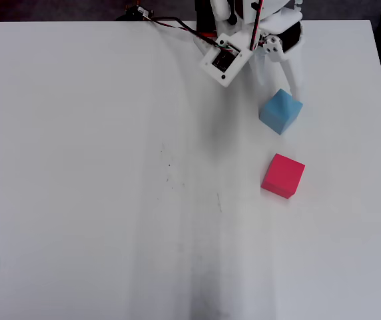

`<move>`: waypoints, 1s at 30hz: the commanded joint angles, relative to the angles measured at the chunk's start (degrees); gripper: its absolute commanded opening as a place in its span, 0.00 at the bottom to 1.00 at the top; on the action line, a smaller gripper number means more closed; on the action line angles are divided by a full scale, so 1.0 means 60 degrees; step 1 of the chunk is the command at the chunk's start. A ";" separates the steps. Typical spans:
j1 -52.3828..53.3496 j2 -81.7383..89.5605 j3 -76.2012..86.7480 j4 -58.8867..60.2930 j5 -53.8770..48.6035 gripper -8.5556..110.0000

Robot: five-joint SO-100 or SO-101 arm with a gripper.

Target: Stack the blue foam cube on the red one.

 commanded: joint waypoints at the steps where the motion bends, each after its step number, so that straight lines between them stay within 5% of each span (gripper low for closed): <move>1: -0.0088 -0.0586 -0.0630 0.0103 -0.0601 0.37; 30: -0.0806 -0.3809 0.0557 -0.2505 -0.0791 0.37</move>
